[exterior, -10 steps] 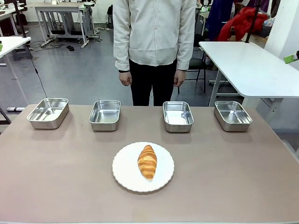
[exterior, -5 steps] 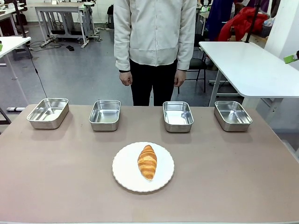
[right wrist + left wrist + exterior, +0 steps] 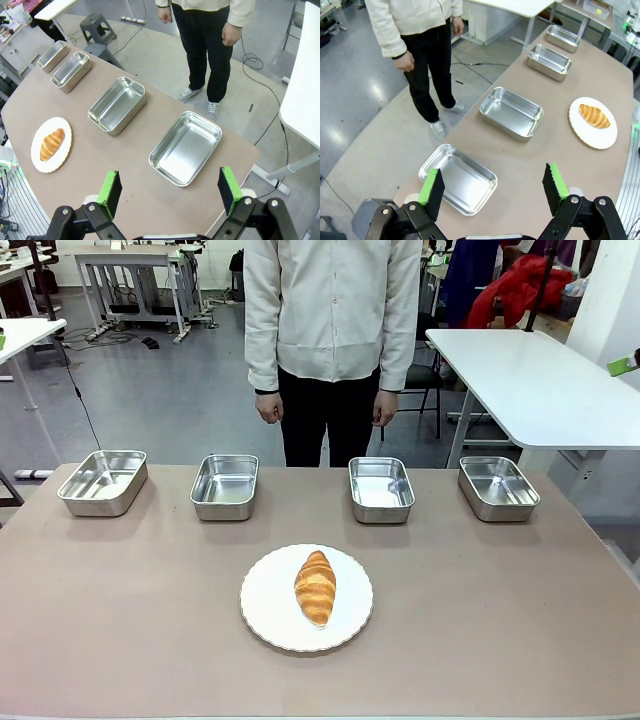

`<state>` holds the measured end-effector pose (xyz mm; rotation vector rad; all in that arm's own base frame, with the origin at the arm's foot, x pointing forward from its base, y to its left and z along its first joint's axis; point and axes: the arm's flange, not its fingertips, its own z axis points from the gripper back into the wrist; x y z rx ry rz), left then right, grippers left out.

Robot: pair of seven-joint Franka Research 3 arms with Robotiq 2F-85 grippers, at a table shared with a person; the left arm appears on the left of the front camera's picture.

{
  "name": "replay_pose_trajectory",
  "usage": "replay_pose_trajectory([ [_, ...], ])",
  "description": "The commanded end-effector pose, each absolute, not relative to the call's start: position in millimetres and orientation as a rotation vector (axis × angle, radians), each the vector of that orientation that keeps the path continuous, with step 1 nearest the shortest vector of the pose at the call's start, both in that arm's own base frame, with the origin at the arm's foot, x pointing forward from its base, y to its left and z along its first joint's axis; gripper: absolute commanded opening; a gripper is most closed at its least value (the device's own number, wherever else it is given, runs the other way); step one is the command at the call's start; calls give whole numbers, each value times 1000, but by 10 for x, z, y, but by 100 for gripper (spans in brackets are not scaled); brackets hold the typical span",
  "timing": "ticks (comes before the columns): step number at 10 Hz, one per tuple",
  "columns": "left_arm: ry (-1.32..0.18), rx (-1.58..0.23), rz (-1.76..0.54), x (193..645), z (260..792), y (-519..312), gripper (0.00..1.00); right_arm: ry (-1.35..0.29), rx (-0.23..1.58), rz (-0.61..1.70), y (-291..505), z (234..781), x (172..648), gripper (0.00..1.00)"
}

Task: Place the bread in the container.
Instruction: Place the Butter Roll into the Airtight Container indicated by the human.

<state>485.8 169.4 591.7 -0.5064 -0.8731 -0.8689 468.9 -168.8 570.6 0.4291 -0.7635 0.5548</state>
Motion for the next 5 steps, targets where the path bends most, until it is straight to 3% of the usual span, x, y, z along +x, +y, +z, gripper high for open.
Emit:
replay_pose_trajectory([
  [1, -879, -510, -870, 4857, 5924, 1687, 100, -774, 438, 559, -1679, 5707, 4693, 100],
  [5, -879, -510, -870, 4857, 5924, 1687, 100, -774, 438, 559, -1679, 5707, 4693, 100],
])
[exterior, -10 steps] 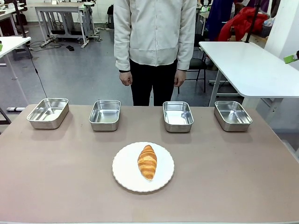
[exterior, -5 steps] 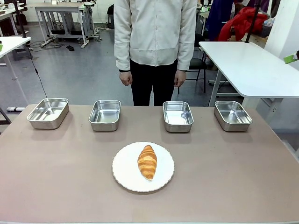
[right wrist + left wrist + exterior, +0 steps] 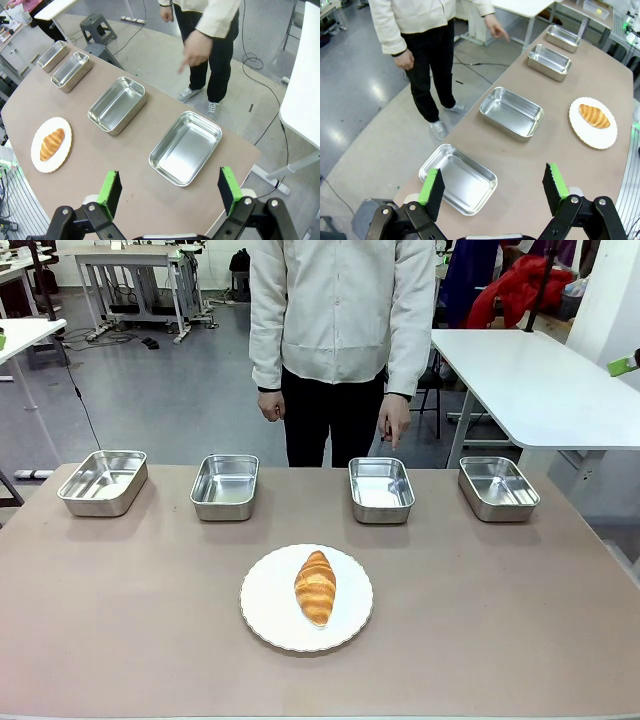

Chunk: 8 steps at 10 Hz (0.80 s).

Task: Place the bread in the container.
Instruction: Place the Butter Roll into the Airtight Container indicated by the human.

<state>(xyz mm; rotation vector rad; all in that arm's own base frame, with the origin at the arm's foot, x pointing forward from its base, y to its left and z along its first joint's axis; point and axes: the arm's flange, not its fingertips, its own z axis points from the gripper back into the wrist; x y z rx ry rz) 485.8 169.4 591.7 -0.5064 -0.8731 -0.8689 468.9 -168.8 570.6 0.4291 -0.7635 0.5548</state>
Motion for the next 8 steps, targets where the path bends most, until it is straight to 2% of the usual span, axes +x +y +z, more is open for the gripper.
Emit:
replay_pose_trajectory([
  [1, -879, -510, -870, 4857, 5924, 1687, 100, -774, 438, 559, -1679, 5707, 4693, 100],
  [8, -879, -510, -870, 4857, 5924, 1687, 100, -774, 438, 559, -1679, 5707, 4693, 100],
])
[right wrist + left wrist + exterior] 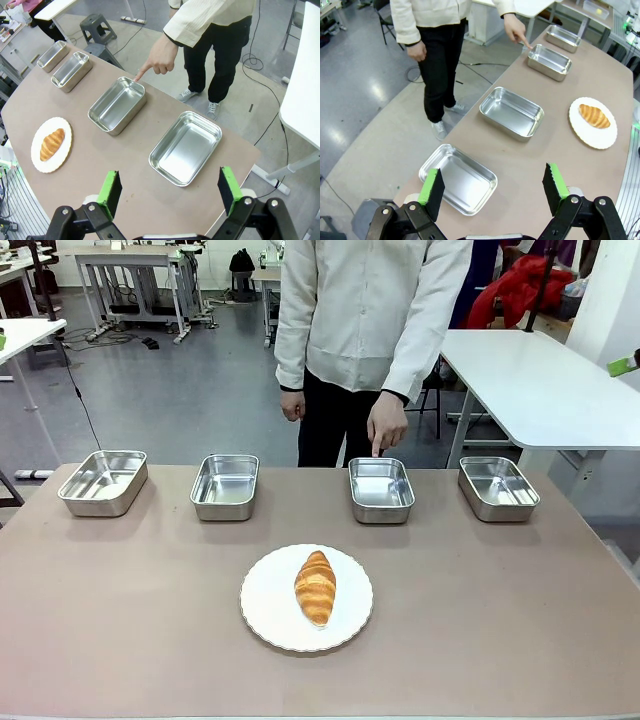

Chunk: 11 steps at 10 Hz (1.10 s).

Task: Place the bread in the container.
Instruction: Place the Butter Roll into the Airtight Container indicated by the human.

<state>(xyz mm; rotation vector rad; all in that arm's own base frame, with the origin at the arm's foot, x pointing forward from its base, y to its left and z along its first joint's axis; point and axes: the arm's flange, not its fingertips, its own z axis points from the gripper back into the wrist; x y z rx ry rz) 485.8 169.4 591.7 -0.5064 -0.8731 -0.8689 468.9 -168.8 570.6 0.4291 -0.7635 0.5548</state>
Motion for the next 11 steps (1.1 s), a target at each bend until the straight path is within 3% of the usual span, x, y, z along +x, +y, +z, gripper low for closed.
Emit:
replay_pose_trajectory([
  [1, -879, -510, -870, 4857, 5924, 1687, 100, -774, 438, 559, -1679, 5707, 4693, 100],
  [11, -879, -510, -870, 4857, 5924, 1687, 100, -774, 438, 559, -1679, 5707, 4693, 100],
])
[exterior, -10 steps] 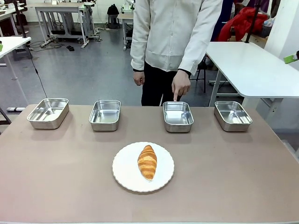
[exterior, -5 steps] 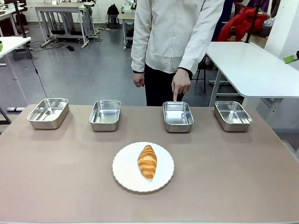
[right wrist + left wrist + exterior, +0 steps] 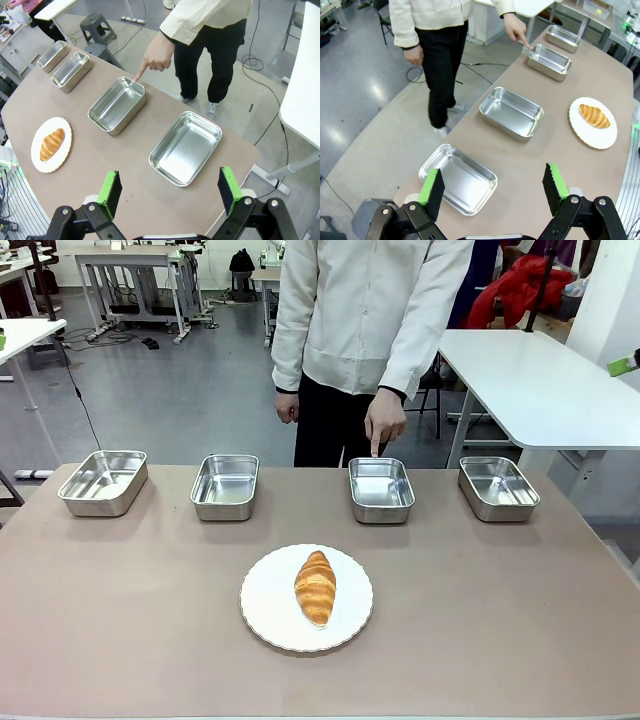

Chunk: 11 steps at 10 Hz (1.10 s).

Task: Place the bread in the container.
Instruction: Place the Butter Roll into the Airtight Container indicated by the human.

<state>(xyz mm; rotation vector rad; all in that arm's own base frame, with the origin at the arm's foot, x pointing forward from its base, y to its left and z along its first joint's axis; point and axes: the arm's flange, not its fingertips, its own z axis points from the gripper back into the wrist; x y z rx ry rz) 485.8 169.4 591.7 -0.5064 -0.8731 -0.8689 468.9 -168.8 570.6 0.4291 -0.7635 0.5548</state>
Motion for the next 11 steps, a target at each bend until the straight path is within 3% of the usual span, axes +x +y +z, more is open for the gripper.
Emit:
replay_pose_trajectory([
  [1, -879, -510, -870, 4857, 5924, 1687, 100, -763, 429, 555, -1688, 5706, 4689, 100],
  [6, -879, -510, -870, 4857, 5924, 1687, 100, -697, 325, 420, -491, 6330, 4854, 100],
  [11, -879, -510, -870, 4857, 5924, 1687, 100, -556, 296, 231, 1311, 5857, 4662, 100],
])
